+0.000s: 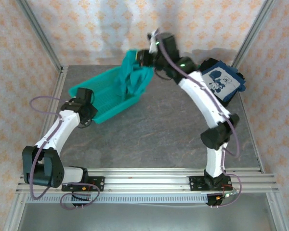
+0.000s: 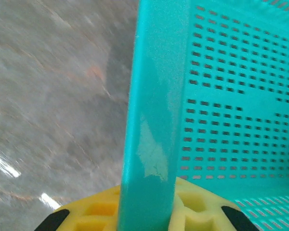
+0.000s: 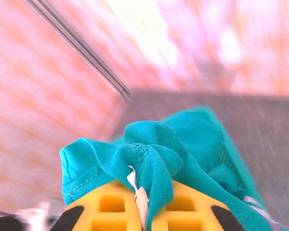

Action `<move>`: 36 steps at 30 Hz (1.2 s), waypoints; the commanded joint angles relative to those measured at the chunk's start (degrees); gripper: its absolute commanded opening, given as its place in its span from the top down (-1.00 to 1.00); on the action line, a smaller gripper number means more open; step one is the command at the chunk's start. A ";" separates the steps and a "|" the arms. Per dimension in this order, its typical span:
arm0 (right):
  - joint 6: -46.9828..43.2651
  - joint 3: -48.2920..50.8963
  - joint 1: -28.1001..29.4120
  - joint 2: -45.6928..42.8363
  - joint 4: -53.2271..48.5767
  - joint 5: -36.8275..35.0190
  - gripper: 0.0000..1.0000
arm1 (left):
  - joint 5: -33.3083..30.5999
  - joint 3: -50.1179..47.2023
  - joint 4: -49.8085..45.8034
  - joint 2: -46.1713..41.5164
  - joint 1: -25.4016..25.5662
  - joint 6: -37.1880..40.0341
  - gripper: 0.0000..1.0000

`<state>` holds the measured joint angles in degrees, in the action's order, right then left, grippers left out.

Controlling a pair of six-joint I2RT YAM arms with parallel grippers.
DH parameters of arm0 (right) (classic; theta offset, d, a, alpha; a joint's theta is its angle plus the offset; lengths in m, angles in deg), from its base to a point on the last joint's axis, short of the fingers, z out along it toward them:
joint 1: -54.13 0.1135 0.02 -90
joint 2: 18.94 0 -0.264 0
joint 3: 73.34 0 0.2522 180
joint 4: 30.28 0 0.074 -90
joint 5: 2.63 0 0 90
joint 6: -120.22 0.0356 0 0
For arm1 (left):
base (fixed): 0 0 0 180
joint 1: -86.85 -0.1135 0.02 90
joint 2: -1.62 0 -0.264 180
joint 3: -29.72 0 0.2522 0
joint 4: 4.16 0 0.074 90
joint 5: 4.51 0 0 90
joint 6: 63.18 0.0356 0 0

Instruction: Fold and stack the t-shirts

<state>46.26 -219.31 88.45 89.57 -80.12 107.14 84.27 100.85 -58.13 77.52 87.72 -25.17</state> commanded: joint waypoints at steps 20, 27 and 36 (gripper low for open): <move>5.96 -0.46 -4.42 -8.57 -21.59 7.32 1.00 | -4.02 23.52 6.72 24.46 -15.10 -15.03 1.00; 1.79 9.84 -8.15 2.19 -17.06 6.48 -0.22 | 0.13 26.87 9.53 27.85 -14.93 -11.39 0.61; -6.95 19.04 -8.80 -6.65 -22.97 -7.32 -0.81 | 1.91 27.04 6.95 18.31 -10.04 -4.17 -1.00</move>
<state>43.39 -203.85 79.23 93.85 -101.23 106.09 86.24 125.19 -50.00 102.00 75.70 -33.43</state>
